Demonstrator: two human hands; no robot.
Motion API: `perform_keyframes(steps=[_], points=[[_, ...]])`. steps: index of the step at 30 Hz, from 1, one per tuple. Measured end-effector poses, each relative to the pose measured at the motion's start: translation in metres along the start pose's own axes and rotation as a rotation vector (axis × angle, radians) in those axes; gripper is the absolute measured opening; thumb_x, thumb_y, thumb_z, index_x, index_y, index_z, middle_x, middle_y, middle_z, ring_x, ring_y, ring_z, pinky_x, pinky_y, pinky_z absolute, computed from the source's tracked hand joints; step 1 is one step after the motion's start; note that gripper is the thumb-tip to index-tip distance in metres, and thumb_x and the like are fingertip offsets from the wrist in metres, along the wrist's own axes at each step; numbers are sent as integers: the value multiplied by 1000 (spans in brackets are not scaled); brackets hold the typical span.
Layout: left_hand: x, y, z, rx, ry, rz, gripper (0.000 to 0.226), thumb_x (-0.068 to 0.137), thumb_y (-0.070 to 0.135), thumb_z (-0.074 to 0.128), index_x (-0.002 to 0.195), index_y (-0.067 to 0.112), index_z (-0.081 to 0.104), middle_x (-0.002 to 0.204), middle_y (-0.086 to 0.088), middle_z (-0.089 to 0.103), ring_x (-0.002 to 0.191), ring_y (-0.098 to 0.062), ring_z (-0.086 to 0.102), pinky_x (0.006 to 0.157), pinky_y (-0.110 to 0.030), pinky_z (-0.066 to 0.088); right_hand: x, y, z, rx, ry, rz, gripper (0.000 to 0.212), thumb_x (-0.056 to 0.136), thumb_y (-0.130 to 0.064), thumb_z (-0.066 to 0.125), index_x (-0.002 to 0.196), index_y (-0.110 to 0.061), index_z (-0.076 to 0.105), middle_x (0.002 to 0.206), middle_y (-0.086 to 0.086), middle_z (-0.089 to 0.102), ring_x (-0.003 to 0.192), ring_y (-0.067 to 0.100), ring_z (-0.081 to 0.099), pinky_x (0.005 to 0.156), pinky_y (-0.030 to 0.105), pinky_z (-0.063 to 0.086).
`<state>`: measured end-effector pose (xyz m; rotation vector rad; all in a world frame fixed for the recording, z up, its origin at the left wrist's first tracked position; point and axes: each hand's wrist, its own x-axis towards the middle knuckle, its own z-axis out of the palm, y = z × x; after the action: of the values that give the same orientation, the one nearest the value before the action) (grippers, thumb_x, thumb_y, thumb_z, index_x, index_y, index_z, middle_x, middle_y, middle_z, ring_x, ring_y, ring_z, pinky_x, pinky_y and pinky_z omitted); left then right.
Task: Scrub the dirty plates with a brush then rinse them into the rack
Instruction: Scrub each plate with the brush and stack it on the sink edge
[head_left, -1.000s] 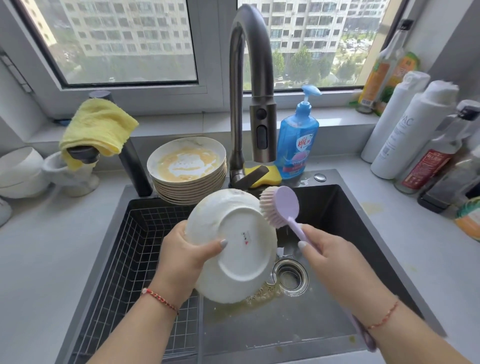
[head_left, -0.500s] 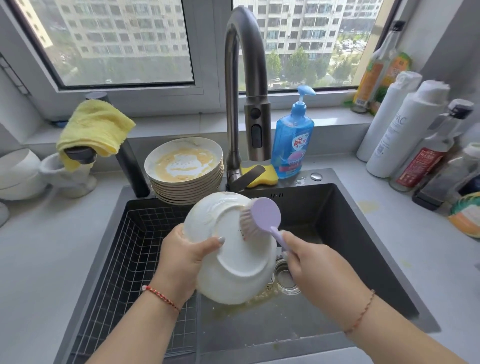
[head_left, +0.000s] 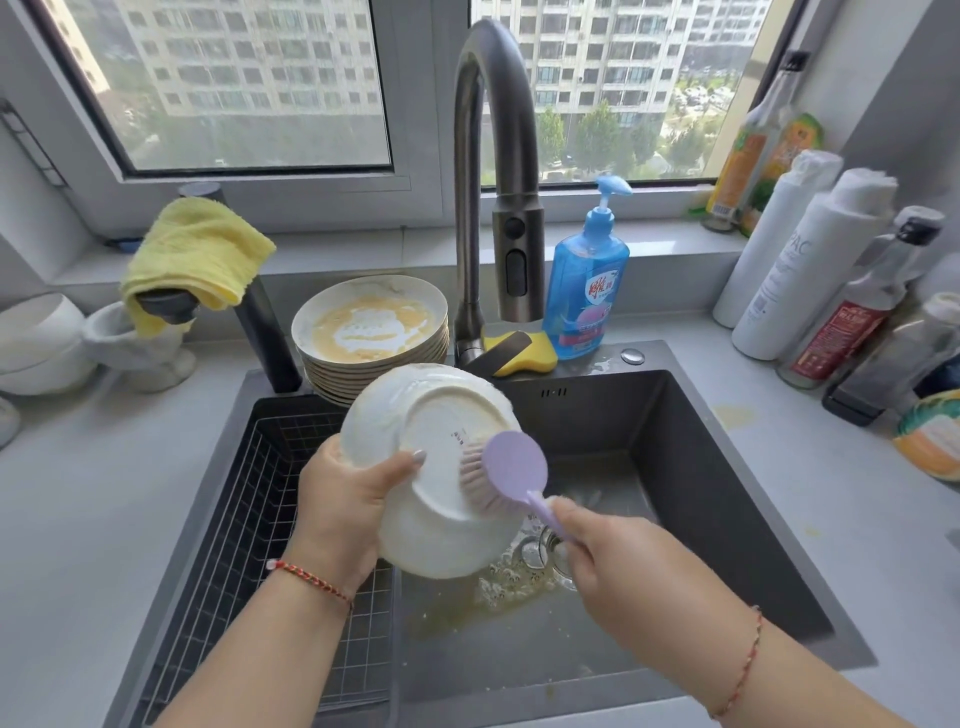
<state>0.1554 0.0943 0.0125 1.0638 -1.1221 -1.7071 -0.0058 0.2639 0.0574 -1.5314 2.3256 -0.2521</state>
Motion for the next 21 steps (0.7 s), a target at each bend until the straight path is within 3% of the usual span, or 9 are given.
perform_keyframes(steps=[5, 9, 12, 17, 21], points=[[1, 0, -2, 0, 4, 23, 78, 46, 10, 93, 117, -1, 62, 108, -21, 72, 98, -40, 71, 84, -62, 55, -15, -17, -2, 74, -105, -122, 52, 99, -29, 35, 139, -60, 23, 60, -7, 40, 48, 8, 41, 49, 18, 29], [1, 3, -5, 3, -15, 42, 74, 50, 5, 91, 117, 1, 61, 109, -18, 72, 99, -37, 71, 84, -56, 57, -5, 4, -4, -4, -36, 0, 51, 99, -29, 34, 140, -58, 22, 70, -5, 48, 60, 13, 45, 56, 25, 37], [0, 1, -7, 17, -41, 28, 82, 45, 18, 91, 119, 0, 61, 111, -19, 72, 101, -39, 70, 85, -59, 56, 11, 9, -12, 34, -15, 51, 47, 100, -29, 33, 140, -53, 28, 68, -6, 53, 58, 11, 47, 60, 29, 43], [-8, -6, 3, 93, -45, 20, 84, 36, 26, 93, 112, 3, 64, 105, -20, 73, 97, -42, 70, 81, -65, 55, 30, -14, -15, 116, 74, -37, 48, 100, -31, 37, 142, -51, 27, 77, -2, 54, 68, 20, 49, 66, 30, 45], [-7, -3, -4, 94, -56, 26, 86, 39, 25, 93, 116, 1, 63, 108, -21, 72, 98, -43, 70, 82, -65, 55, 29, -15, -15, 121, 62, -77, 48, 100, -29, 38, 142, -51, 29, 66, -4, 50, 62, 17, 49, 64, 31, 45]])
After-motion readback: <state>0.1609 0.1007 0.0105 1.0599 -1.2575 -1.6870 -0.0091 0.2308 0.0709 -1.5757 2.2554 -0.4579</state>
